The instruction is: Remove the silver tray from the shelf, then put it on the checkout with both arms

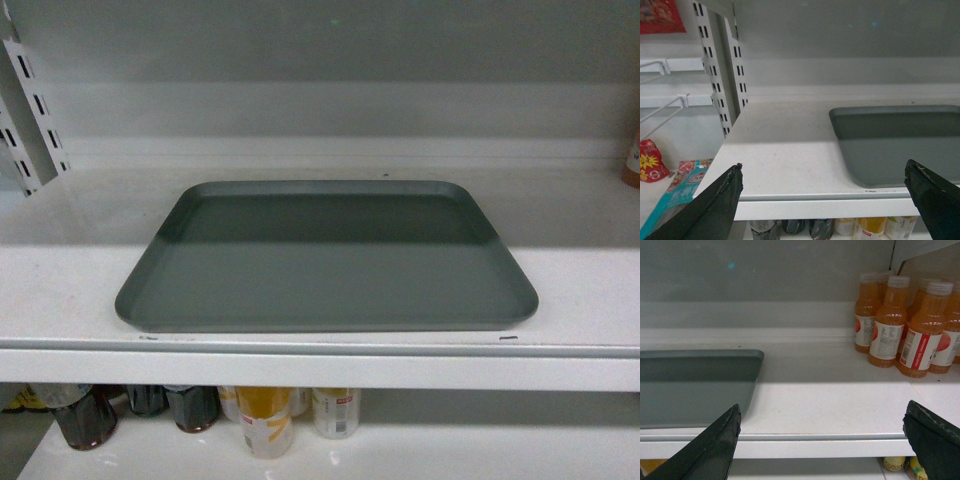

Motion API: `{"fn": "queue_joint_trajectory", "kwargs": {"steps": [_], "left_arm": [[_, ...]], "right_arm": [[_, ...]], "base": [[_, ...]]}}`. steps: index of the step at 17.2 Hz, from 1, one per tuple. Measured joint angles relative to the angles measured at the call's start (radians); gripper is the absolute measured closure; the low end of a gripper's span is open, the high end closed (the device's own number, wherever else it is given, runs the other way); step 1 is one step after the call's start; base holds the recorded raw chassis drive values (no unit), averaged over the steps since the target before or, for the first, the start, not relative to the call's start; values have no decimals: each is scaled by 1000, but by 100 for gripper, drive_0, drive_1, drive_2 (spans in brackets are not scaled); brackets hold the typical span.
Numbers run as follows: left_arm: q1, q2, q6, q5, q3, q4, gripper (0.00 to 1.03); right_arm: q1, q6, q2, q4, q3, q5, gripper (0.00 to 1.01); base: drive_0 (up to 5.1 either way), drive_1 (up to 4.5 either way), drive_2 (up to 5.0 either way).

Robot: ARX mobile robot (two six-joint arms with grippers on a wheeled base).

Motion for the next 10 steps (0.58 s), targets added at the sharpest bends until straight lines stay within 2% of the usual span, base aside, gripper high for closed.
{"fn": "queue_joint_trajectory", "kwargs": {"steps": [10], "left_arm": [[0,0,0,0,0,-3,5]], "right_arm": [[0,0,0,-3,0,0,3]], "base": [[0,0,0]]}}
